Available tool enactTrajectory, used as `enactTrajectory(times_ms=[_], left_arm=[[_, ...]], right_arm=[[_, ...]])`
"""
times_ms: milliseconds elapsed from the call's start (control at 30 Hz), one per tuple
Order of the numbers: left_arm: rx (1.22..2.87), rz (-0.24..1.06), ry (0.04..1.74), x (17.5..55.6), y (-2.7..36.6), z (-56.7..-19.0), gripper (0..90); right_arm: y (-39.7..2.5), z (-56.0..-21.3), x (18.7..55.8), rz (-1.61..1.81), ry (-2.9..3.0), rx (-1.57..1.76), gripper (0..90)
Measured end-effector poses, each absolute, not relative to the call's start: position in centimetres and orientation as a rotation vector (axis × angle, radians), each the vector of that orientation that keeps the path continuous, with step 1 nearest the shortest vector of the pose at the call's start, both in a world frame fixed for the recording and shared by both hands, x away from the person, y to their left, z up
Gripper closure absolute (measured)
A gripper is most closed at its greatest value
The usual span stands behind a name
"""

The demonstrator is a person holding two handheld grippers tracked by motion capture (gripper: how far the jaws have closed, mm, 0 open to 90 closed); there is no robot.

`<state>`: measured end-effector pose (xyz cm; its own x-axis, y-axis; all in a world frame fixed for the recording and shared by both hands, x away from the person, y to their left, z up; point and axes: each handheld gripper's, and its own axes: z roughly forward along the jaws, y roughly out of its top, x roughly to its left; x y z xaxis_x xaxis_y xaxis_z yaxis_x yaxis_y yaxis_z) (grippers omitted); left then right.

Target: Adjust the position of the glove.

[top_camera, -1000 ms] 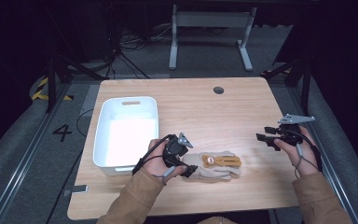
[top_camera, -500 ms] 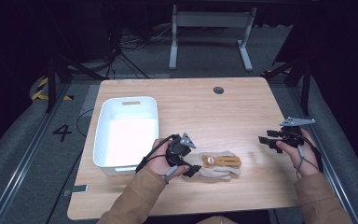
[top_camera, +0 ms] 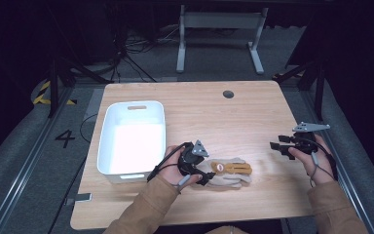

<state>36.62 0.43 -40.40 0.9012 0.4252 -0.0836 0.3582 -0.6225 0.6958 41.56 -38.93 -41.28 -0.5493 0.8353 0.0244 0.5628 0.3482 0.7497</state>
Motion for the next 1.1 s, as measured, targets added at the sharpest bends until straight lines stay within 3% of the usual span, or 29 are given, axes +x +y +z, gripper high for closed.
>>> enactTrajectory(times_ms=[567,800,1100], left_arm=[[2.284,0.104,0.542,37.1,-0.2,-41.8,22.0],[2.243,0.037,0.443,37.4,-0.7,-43.1,18.9],[2.257,0.086,0.435,38.2,-0.1,-43.8,19.0]], right_arm=[[-39.0,-41.5,41.5,1.029,2.257,1.235,46.0],[-38.9,-41.5,41.5,1.036,2.266,1.229,45.8],[-38.8,-41.7,41.6,1.034,2.283,1.222,45.1]])
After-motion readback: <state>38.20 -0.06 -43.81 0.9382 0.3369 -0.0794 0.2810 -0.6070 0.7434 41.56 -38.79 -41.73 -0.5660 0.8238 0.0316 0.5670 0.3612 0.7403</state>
